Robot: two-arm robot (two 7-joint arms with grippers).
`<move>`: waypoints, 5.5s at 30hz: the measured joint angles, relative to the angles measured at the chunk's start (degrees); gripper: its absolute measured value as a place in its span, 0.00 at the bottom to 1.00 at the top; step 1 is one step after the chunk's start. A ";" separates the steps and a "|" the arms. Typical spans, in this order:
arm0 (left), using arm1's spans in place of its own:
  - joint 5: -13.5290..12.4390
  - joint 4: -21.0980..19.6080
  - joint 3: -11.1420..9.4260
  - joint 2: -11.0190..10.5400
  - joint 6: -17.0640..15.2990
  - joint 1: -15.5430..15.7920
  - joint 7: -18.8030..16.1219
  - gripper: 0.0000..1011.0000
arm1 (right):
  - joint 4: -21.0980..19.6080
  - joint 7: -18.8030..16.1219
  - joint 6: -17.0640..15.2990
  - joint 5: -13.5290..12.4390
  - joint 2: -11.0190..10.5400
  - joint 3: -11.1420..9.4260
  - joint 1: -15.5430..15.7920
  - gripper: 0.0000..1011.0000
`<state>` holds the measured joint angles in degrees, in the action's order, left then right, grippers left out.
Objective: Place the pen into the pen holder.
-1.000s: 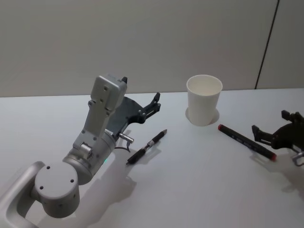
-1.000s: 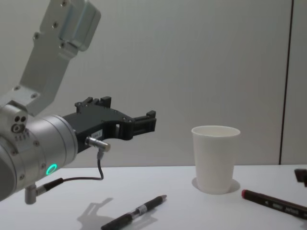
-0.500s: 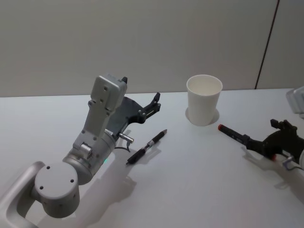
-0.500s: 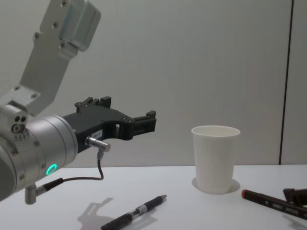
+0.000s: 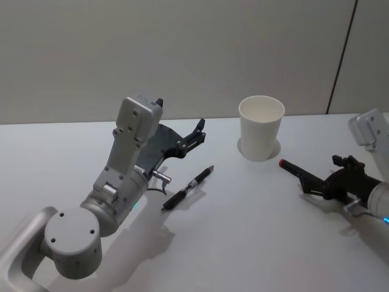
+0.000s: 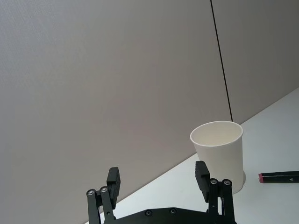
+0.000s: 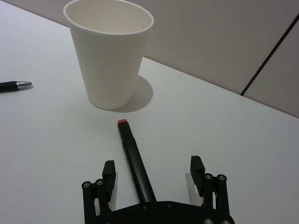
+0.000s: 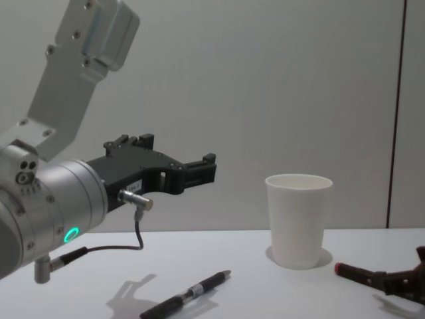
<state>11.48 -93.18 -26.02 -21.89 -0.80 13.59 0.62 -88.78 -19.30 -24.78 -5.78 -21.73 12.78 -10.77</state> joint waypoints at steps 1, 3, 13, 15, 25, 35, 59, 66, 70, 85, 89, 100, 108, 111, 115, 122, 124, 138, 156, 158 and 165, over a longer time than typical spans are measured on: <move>0.00 0.00 0.00 0.00 0.00 0.00 0.00 0.99 | 0.62 -0.20 0.10 0.26 0.30 0.22 -0.42 0.99; 0.00 0.00 0.00 0.00 0.00 0.00 0.00 0.99 | 1.27 -0.50 0.21 0.56 0.64 0.46 -0.88 0.99; 0.00 0.00 0.00 0.00 0.00 0.00 0.00 0.99 | 3.38 -1.17 0.42 1.23 1.80 1.30 -2.07 0.99; 0.00 0.00 0.00 0.00 0.00 0.00 0.00 0.99 | 3.66 -1.18 0.45 1.23 1.96 1.42 -2.15 0.99; 0.00 0.00 0.00 0.00 0.00 0.00 0.00 0.99 | 4.33 -0.34 0.61 0.23 2.38 1.64 -1.84 0.99; 0.00 0.00 0.00 0.00 0.00 0.00 0.00 0.99 | 4.67 0.75 0.67 -1.08 2.56 1.73 -1.18 0.99; 0.00 0.00 0.00 0.00 0.00 0.00 0.00 0.99 | 5.07 1.39 0.70 -1.92 2.66 1.87 -0.60 0.99; 0.00 0.00 0.00 0.00 0.00 0.00 0.00 0.99 | 5.07 1.80 1.69 -2.27 2.61 1.87 -0.41 0.99; 0.00 0.00 0.00 0.00 0.00 0.00 0.00 0.99 | 4.71 2.19 2.48 -2.53 2.52 1.77 -0.19 0.99; 0.00 0.00 0.00 0.00 0.00 0.00 0.00 0.99 | 3.17 3.44 4.00 -3.33 2.22 1.30 0.35 0.99; 0.00 0.00 0.00 0.00 0.00 0.00 0.00 0.99 | 2.93 3.56 4.05 -3.49 2.20 1.18 0.35 0.99; 0.00 0.00 0.00 0.00 0.00 0.00 0.00 0.99 | 2.57 3.89 4.14 -4.64 2.31 0.97 0.38 0.99; 0.00 0.00 0.00 0.00 0.00 0.00 0.00 0.99 | 2.42 4.21 3.65 -5.44 2.35 0.86 0.64 0.99; 0.00 0.00 0.00 0.00 0.00 0.00 0.00 0.99 | 2.36 4.43 3.31 -5.74 2.35 0.81 0.79 0.99; 0.00 0.00 0.00 0.00 0.00 0.00 0.00 0.99 | 2.30 4.76 2.84 -6.03 2.31 0.73 1.02 0.99; 0.00 0.00 0.00 0.00 0.00 0.00 0.00 0.99 | 2.28 5.08 2.36 -6.26 2.22 0.66 1.28 0.99; 0.00 0.00 0.00 0.00 0.00 0.00 0.00 0.99 | 2.28 5.11 2.27 -6.26 2.20 0.66 1.33 0.99; 0.00 0.00 0.00 0.00 0.00 0.00 0.00 0.99 | 2.46 5.07 2.16 -5.91 2.23 0.74 1.37 0.99; 0.00 0.00 0.00 0.00 0.00 0.00 0.00 0.99 | 2.56 4.90 2.11 -5.73 2.27 0.84 1.38 0.55; 0.00 0.00 0.00 0.00 0.00 0.00 0.00 0.99 | 2.57 4.90 2.11 -5.72 2.27 0.84 1.37 0.49; 0.00 0.00 0.00 0.00 0.00 0.00 0.00 0.99 | 2.61 4.94 2.04 -5.64 2.27 0.82 1.38 0.25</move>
<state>11.48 -93.18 -26.03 -21.89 -0.79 13.59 0.62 -86.17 -14.36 -22.74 -11.43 -19.46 13.61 -9.39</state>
